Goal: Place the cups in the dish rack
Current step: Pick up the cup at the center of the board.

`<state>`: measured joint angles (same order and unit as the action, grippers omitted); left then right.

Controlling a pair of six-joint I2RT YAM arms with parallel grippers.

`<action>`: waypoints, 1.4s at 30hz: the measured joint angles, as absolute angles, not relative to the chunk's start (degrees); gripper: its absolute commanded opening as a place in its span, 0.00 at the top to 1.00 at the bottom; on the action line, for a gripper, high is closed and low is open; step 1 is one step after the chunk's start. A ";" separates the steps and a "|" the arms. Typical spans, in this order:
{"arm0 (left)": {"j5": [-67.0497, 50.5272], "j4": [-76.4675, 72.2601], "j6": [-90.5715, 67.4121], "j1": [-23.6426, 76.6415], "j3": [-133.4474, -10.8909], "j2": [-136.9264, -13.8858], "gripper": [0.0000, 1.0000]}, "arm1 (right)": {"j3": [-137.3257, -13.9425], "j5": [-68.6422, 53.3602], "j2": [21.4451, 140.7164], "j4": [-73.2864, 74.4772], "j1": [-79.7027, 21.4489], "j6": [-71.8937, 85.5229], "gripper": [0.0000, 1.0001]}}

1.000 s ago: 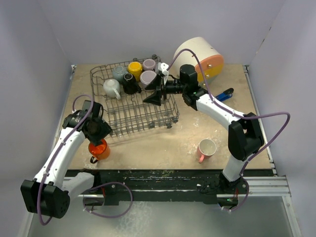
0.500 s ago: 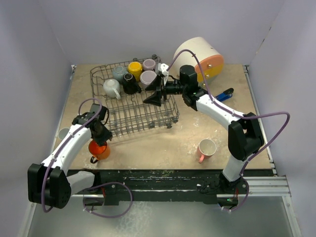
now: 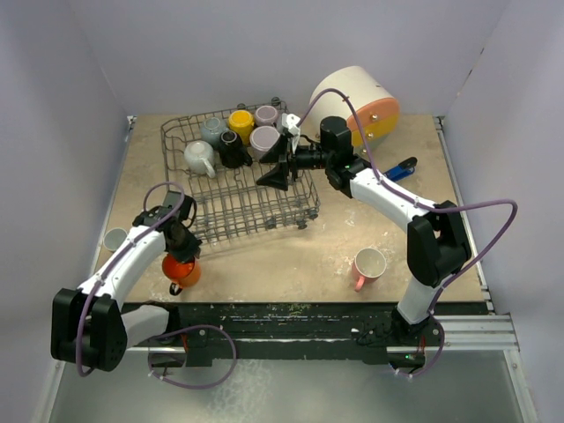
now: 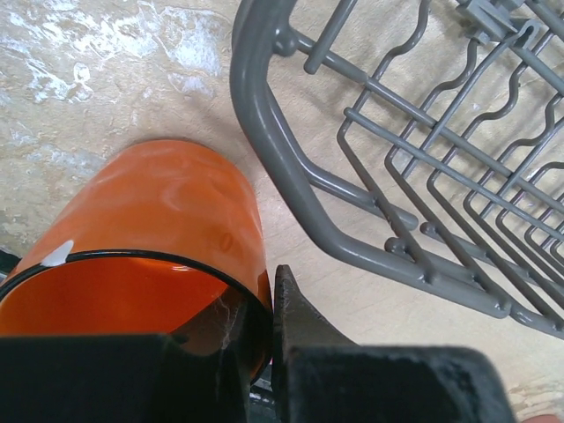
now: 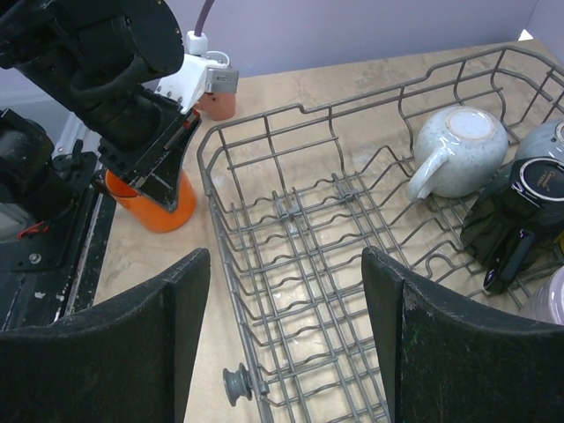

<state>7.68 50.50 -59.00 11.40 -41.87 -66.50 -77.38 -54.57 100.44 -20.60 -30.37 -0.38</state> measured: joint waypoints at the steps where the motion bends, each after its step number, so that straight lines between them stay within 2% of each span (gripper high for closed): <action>1: 7.70 50.57 -58.98 11.40 -41.87 -66.39 1.00 | -77.38 -54.57 100.44 -20.43 -30.35 -0.36 0.29; 17: 3.20 55.44 -56.51 11.40 -42.33 -57.21 1.00 | -78.91 -55.11 100.66 -19.42 -30.37 0.56 0.29; 27: -3.25 56.86 -51.11 11.40 -48.45 -55.09 1.00 | -81.52 -56.55 100.88 -19.42 -30.35 2.17 0.30; 42: -21.30 40.53 -46.89 11.40 -50.41 -54.70 1.00 | -87.74 -58.76 100.86 -21.74 -29.89 8.29 0.30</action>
<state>-21.30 40.53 -46.89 11.40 -50.41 -54.70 -87.74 -58.76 100.86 -21.74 -29.89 8.29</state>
